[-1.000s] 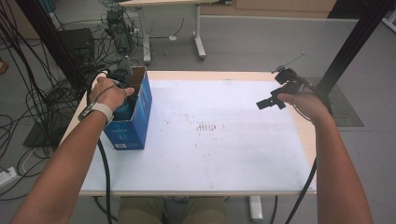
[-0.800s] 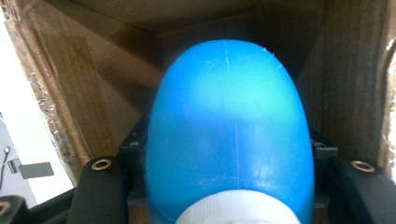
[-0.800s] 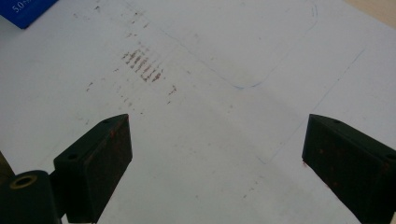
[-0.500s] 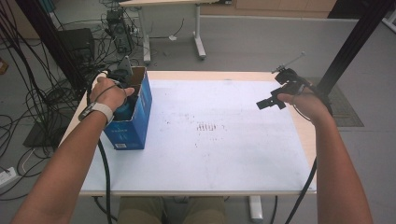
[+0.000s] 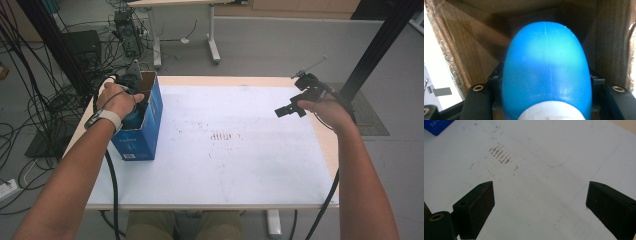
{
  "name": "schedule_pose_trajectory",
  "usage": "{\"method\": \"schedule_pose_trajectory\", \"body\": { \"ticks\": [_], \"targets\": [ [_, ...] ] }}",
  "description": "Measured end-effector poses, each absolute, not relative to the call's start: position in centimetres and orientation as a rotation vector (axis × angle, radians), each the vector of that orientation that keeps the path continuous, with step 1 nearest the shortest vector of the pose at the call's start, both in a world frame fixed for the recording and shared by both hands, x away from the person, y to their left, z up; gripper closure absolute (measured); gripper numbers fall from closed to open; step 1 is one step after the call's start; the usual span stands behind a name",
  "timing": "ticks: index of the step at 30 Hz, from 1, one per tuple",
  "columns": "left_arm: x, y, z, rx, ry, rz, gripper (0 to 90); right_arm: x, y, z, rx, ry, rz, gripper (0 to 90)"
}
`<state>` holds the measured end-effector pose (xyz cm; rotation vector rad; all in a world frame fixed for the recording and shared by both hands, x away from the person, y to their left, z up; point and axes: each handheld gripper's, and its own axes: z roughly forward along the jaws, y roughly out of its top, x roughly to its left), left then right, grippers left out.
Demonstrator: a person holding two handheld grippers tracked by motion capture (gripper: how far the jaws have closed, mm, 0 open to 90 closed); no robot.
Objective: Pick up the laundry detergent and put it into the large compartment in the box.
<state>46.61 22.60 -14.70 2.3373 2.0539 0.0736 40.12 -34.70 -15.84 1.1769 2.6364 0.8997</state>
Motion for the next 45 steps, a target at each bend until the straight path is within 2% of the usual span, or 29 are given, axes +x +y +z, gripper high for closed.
{"method": "schedule_pose_trajectory", "body": {
  "ticks": [6,13,34,37,42,45],
  "targets": [
    [46.6,22.9,-14.6,2.325,2.046,0.064,36.8,40.1,-34.8,-16.0,1.177,2.637,0.901,8.2],
    [46.3,23.2,-14.5,2.307,2.052,0.075,29.3,40.1,-34.7,-15.8,1.179,2.638,0.895,8.2],
    [45.5,23.7,-13.1,2.292,1.999,0.104,27.8,39.7,-34.8,-15.4,1.180,2.633,0.884,8.2],
    [45.2,23.9,-12.5,2.278,1.991,0.120,21.4,39.6,-34.7,-15.4,1.170,2.632,0.889,8.2],
    [44.7,23.9,-11.5,2.275,1.965,0.141,18.1,39.5,-34.6,-15.3,1.175,2.633,0.888,8.2],
    [44.3,24.1,-11.0,2.263,1.949,0.162,13.1,39.4,-34.6,-15.2,1.169,2.633,0.889,8.2]
  ]
}}
